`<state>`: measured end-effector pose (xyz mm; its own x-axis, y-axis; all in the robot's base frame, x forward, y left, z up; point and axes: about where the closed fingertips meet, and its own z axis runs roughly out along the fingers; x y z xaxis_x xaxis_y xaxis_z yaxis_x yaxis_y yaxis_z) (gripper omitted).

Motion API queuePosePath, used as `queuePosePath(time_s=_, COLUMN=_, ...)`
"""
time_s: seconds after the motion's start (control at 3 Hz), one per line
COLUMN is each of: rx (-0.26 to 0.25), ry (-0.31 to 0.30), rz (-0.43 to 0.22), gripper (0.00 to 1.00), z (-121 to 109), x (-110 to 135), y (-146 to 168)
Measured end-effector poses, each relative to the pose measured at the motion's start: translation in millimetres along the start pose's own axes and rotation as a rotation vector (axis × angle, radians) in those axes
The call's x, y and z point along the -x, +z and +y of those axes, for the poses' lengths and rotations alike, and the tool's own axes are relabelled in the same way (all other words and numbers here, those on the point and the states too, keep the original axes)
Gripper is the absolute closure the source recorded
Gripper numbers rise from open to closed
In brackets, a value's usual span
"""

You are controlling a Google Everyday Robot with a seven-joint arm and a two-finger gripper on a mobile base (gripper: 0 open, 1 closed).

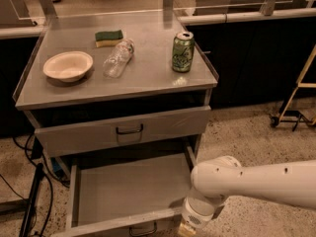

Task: Close middle drawer

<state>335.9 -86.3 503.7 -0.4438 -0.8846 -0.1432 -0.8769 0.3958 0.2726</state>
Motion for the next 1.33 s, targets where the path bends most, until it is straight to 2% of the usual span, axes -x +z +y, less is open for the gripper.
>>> queuePosePath(time_s=0.33, rx=-0.003, ry=0.009, rz=0.001, gripper=1.0, z=-12, x=8, y=16)
queuePosePath(time_s=1.0, rx=0.009, ry=0.031, rz=0.017, gripper=1.0, z=-21, x=13, y=52)
queuePosePath(time_s=1.33, rx=-0.001, ry=0.041, rz=0.025, gripper=1.0, z=-29, x=13, y=62)
